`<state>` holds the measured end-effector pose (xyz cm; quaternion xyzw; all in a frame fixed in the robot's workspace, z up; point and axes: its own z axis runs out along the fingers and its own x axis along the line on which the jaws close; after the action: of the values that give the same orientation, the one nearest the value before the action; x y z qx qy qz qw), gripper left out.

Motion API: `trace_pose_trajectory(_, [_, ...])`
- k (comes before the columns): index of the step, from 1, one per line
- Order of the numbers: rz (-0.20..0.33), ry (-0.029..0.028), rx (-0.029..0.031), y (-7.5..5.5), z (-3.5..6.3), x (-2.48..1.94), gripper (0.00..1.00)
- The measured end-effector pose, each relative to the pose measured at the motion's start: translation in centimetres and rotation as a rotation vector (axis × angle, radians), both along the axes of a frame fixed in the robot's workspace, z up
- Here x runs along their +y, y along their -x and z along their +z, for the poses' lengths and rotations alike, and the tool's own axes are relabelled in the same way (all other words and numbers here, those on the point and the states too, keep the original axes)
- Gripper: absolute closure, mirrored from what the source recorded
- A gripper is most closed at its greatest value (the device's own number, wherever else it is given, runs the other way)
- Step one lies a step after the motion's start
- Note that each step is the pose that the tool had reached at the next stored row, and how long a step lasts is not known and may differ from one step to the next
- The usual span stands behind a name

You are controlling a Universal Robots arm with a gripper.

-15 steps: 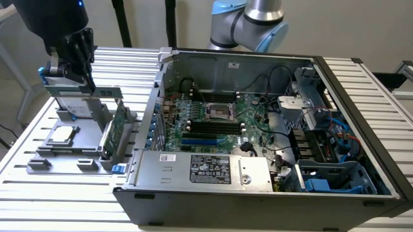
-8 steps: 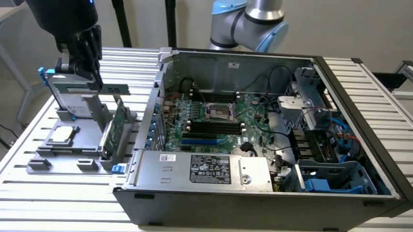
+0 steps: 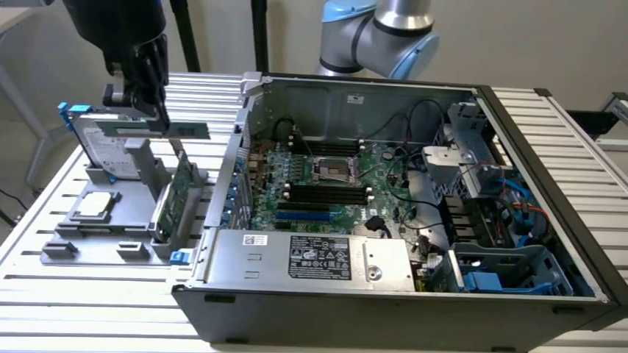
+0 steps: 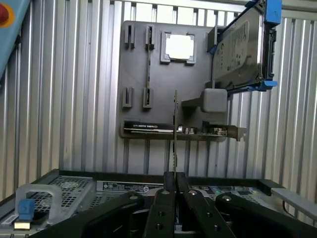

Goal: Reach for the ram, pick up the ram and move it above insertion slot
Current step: 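Pick up the ram and move it above insertion slot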

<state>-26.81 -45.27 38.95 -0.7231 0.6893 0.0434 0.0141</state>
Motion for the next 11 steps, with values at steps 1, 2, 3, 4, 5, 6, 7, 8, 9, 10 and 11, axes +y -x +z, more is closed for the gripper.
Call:
trace_pose_trajectory(1, [0.000, -0.0020, 0.0001, -0.2, 0.02, 0.07, 0.87])
trace_pose_trajectory(2, [0.000, -0.0041, 0.0000, -0.4, 0.05, 0.14, 0.87])
trace_pose_trajectory(3, [0.000, -0.0060, 0.0001, -0.6, 0.07, 0.20, 0.87])
trace_pose_trajectory(4, [0.000, -0.0078, 0.0001, -0.8, 0.10, 0.25, 0.87])
trace_pose_trajectory(5, [0.000, -0.0094, 0.0001, -1.1, 0.13, 0.29, 0.87])
trace_pose_trajectory(6, [0.000, -0.0099, 0.0000, -1.6, 0.14, 0.31, 0.87])
trace_pose_trajectory(7, [0.000, -0.0102, 0.0001, -2.0, 0.16, 0.33, 0.87])
trace_pose_trajectory(8, [0.000, -0.0104, 0.0001, -2.5, 0.17, 0.35, 0.87])
trace_pose_trajectory(9, [0.000, -0.0104, 0.0001, -3.0, 0.18, 0.37, 0.87])
trace_pose_trajectory(10, [0.000, -0.0104, 0.0001, -3.4, 0.18, 0.39, 0.87])
trace_pose_trajectory(11, [0.000, -0.0104, 0.0001, -3.8, 0.18, 0.40, 0.87])
